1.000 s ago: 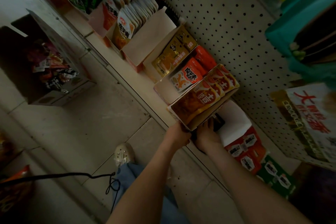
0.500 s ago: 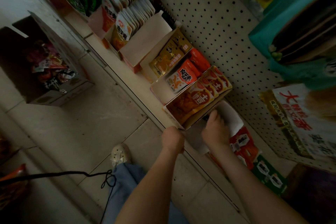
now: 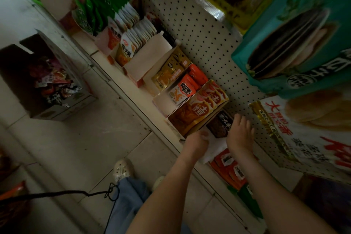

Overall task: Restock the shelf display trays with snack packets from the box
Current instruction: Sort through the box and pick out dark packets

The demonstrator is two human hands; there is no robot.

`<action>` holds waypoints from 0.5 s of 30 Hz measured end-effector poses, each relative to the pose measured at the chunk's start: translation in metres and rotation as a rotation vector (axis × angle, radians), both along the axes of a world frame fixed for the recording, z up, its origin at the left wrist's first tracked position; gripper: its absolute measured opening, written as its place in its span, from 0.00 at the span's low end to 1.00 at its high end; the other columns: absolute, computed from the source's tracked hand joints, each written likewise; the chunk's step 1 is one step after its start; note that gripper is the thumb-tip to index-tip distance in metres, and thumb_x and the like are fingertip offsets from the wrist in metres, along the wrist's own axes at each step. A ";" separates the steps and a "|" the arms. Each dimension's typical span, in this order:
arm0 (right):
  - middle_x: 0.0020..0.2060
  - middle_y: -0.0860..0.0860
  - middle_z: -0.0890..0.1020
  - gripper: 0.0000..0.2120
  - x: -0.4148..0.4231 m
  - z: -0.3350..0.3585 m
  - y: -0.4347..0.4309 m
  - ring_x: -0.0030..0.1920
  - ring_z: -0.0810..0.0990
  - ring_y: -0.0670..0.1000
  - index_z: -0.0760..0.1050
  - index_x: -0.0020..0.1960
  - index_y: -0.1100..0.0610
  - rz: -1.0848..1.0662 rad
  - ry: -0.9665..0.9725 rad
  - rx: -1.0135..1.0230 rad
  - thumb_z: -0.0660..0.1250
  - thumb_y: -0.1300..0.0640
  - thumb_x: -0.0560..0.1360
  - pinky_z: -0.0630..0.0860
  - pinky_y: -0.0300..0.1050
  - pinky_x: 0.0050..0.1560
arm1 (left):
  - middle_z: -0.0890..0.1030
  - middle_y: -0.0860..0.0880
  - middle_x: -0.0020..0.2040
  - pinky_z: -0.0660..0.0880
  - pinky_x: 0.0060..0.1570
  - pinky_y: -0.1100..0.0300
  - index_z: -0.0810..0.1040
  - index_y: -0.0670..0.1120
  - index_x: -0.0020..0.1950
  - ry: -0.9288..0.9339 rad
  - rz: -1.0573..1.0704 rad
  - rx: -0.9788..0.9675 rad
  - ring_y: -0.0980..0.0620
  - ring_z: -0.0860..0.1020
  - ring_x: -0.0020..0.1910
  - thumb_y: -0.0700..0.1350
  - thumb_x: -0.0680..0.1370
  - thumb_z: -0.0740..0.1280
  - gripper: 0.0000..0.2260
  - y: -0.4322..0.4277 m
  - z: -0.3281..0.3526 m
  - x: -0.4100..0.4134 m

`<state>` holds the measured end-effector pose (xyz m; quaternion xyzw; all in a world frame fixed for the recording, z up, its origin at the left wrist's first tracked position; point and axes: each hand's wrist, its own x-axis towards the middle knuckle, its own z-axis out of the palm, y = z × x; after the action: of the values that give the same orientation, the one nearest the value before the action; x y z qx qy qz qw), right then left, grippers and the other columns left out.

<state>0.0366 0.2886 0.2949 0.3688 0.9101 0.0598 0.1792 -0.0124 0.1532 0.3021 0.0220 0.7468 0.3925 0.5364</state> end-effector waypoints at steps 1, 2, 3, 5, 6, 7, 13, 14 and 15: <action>0.69 0.56 0.65 0.27 0.001 0.003 -0.001 0.68 0.64 0.55 0.56 0.72 0.56 -0.003 0.004 -0.018 0.63 0.62 0.76 0.63 0.49 0.65 | 0.79 0.41 0.62 0.77 0.56 0.50 0.73 0.44 0.68 0.018 -0.012 -0.003 0.42 0.78 0.58 0.39 0.81 0.56 0.16 -0.004 0.002 0.000; 0.70 0.56 0.64 0.28 0.001 0.006 -0.002 0.68 0.63 0.55 0.55 0.72 0.56 -0.003 0.004 -0.037 0.63 0.62 0.76 0.62 0.49 0.66 | 0.78 0.41 0.62 0.77 0.56 0.51 0.74 0.44 0.68 0.028 -0.015 -0.012 0.42 0.78 0.59 0.39 0.81 0.56 0.16 -0.007 0.004 0.001; 0.70 0.56 0.64 0.28 0.002 0.010 -0.004 0.69 0.63 0.55 0.55 0.73 0.56 0.002 0.004 -0.051 0.62 0.61 0.77 0.62 0.50 0.66 | 0.79 0.41 0.62 0.77 0.55 0.52 0.74 0.45 0.67 0.041 -0.009 -0.021 0.43 0.78 0.58 0.39 0.81 0.56 0.17 -0.010 0.004 0.002; 0.71 0.55 0.64 0.27 0.003 0.016 -0.008 0.69 0.62 0.56 0.55 0.73 0.56 0.019 0.017 -0.074 0.62 0.59 0.77 0.62 0.50 0.66 | 0.79 0.42 0.60 0.77 0.51 0.55 0.74 0.46 0.67 0.108 0.023 -0.037 0.44 0.79 0.56 0.40 0.80 0.57 0.16 -0.017 0.008 0.000; 0.71 0.55 0.64 0.27 0.003 0.020 -0.012 0.69 0.63 0.56 0.56 0.73 0.56 0.028 0.035 -0.086 0.62 0.58 0.78 0.62 0.50 0.66 | 0.79 0.43 0.60 0.76 0.49 0.57 0.74 0.46 0.67 0.144 0.044 -0.040 0.44 0.79 0.55 0.40 0.80 0.57 0.16 -0.021 0.011 -0.001; 0.70 0.56 0.65 0.27 0.003 0.025 -0.016 0.69 0.63 0.56 0.57 0.73 0.56 0.039 0.060 -0.098 0.62 0.57 0.77 0.62 0.51 0.66 | 0.79 0.44 0.60 0.74 0.48 0.58 0.74 0.46 0.67 0.171 0.063 -0.043 0.45 0.78 0.56 0.40 0.80 0.57 0.16 -0.026 0.015 -0.003; 0.66 0.55 0.71 0.21 -0.016 0.054 -0.053 0.67 0.67 0.55 0.66 0.69 0.58 0.124 0.213 -0.298 0.63 0.56 0.77 0.65 0.51 0.66 | 0.81 0.44 0.57 0.72 0.49 0.59 0.76 0.45 0.61 0.247 0.072 -0.085 0.43 0.77 0.58 0.45 0.80 0.61 0.12 -0.054 0.039 -0.014; 0.65 0.54 0.72 0.21 -0.023 0.062 -0.061 0.67 0.67 0.54 0.67 0.69 0.58 0.152 0.231 -0.326 0.62 0.56 0.77 0.65 0.51 0.66 | 0.81 0.45 0.56 0.73 0.49 0.59 0.77 0.45 0.60 0.258 0.084 -0.086 0.44 0.78 0.56 0.47 0.80 0.62 0.12 -0.060 0.046 -0.019; 0.64 0.54 0.73 0.19 -0.029 0.068 -0.068 0.67 0.67 0.54 0.68 0.68 0.57 0.182 0.242 -0.350 0.62 0.56 0.77 0.65 0.50 0.66 | 0.82 0.46 0.54 0.75 0.50 0.58 0.78 0.46 0.58 0.268 0.100 -0.088 0.45 0.79 0.55 0.49 0.79 0.62 0.11 -0.066 0.053 -0.025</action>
<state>0.0076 0.2204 0.3634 0.2529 0.9510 -0.1278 0.1237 -0.0372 0.0877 0.3553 0.0134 0.8282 0.3793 0.4123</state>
